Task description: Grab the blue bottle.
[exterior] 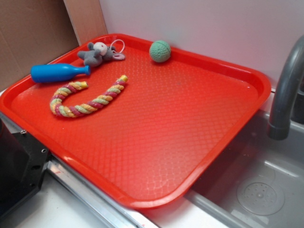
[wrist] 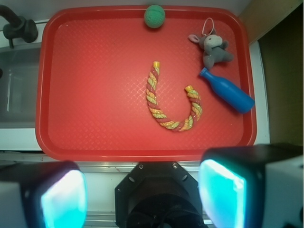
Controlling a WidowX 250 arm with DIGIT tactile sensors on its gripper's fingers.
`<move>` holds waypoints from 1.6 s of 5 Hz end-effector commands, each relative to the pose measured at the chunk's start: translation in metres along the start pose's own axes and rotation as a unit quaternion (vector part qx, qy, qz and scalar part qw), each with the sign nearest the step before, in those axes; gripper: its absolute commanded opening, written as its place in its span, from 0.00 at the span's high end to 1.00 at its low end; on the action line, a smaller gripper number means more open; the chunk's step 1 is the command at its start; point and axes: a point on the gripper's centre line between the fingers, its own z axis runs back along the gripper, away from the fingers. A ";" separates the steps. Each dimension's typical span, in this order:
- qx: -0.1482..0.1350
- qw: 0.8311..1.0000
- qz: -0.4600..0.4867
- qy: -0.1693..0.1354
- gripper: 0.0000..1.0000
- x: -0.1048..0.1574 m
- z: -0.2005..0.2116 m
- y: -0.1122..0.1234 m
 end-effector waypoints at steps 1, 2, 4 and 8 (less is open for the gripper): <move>0.000 1.000 0.000 0.000 0.00 0.000 0.000 0.000; 0.012 0.999 -0.031 -0.016 0.00 0.003 -0.013 0.010; 0.011 0.989 -0.138 -0.050 0.00 0.020 -0.049 0.045; 0.042 0.943 -0.316 -0.092 0.00 0.075 -0.141 0.132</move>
